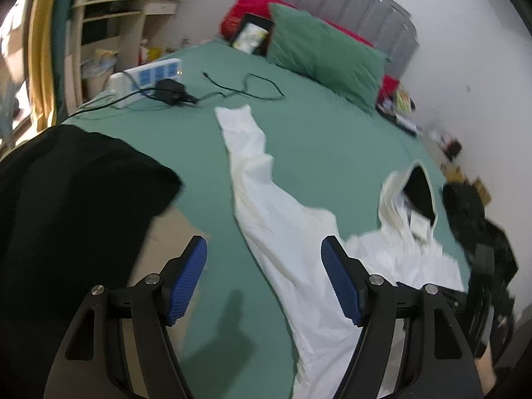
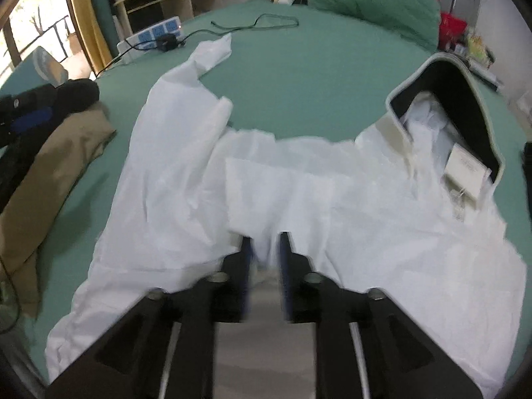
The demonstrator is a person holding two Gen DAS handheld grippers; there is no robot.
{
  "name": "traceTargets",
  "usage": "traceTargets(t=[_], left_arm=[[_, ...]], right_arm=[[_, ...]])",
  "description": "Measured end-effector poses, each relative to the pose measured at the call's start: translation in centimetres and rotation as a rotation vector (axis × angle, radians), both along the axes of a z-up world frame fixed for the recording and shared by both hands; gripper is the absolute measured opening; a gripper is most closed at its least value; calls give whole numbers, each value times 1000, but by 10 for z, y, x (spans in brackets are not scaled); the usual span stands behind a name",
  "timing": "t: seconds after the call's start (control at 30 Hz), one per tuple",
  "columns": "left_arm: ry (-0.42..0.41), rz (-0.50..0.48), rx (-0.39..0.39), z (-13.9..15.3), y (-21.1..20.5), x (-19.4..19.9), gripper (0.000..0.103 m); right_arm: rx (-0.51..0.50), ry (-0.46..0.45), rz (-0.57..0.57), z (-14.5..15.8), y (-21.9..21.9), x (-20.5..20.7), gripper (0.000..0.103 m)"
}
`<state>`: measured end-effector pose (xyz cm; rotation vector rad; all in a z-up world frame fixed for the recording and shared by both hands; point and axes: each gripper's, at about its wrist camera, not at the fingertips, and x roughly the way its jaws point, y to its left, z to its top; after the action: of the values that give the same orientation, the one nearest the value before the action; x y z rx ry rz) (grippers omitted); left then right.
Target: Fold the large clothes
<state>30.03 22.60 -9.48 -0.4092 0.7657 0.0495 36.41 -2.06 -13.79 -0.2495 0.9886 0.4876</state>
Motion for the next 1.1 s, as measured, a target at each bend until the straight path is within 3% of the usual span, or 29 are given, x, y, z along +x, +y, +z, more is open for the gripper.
traceTargets(t=[0.1, 0.23, 0.3, 0.43, 0.47, 0.53, 0.57, 0.6, 0.73, 0.9, 0.97, 1.1], left_arm=[[-24, 41, -37, 6, 19, -3, 75], [-38, 90, -60, 14, 42, -4, 75], [-49, 120, -66, 17, 55, -5, 75], [-57, 194, -8, 21, 74, -8, 75], [-57, 200, -3, 21, 77, -8, 75], [-50, 212, -8, 20, 85, -8, 75], [-50, 214, -18, 19, 89, -8, 75], [-48, 214, -27, 19, 90, -9, 75], [-44, 184, -70, 15, 85, -4, 75], [-33, 132, -65, 11, 62, 2, 75], [-23, 121, -58, 9, 55, 3, 75], [9, 117, -31, 4, 40, 4, 75]], right_arm=[[12, -114, -8, 29, 15, 1, 74], [-1, -211, 62, 47, 71, 20, 79], [20, -192, 105, 38, 101, 33, 79], [140, -32, 151, 1, 148, 62, 79], [147, -13, 161, -3, 158, 63, 77], [136, 28, 181, -25, 178, 67, 45], [123, 56, 188, -35, 185, 68, 17], [104, 39, 174, -38, 185, 67, 5], [110, -21, 165, -16, 159, 52, 2], [26, -103, 116, 19, 90, 23, 2], [5, -88, 76, 19, 57, 16, 2], [-148, -37, -20, -2, -8, -4, 4]])
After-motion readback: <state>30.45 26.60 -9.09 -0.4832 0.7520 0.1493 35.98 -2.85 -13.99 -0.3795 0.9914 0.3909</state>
